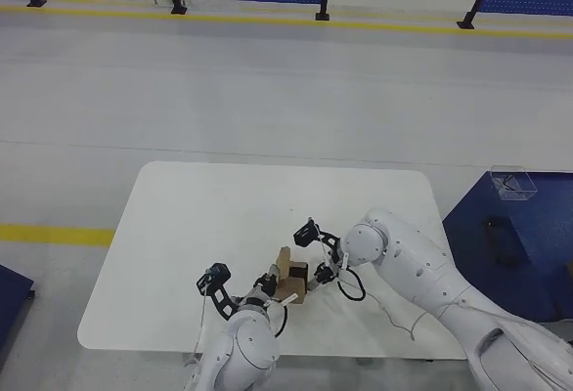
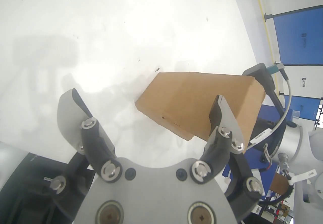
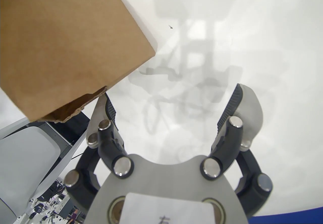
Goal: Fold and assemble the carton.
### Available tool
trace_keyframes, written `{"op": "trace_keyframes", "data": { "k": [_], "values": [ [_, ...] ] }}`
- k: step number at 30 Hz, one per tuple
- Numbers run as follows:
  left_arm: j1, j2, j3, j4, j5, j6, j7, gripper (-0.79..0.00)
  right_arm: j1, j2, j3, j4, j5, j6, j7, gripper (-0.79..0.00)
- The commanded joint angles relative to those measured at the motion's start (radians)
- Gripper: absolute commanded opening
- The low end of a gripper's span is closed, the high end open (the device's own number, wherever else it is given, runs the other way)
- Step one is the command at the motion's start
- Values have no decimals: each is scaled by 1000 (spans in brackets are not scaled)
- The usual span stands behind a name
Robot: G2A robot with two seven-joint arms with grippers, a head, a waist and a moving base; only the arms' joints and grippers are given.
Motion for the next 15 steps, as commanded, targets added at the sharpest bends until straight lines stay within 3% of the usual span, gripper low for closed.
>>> {"op": "trace_keyframes", "data": {
  "k": [1, 15],
  "values": [
    [-2, 0, 8, 12, 4, -2, -3, 0, 3, -7, -1, 14, 1, -2, -5, 0],
    [-42, -7, 11, 85, -2, 15, 22, 0, 7, -27, 20, 36, 3, -27, -22, 0]
  ]
}}
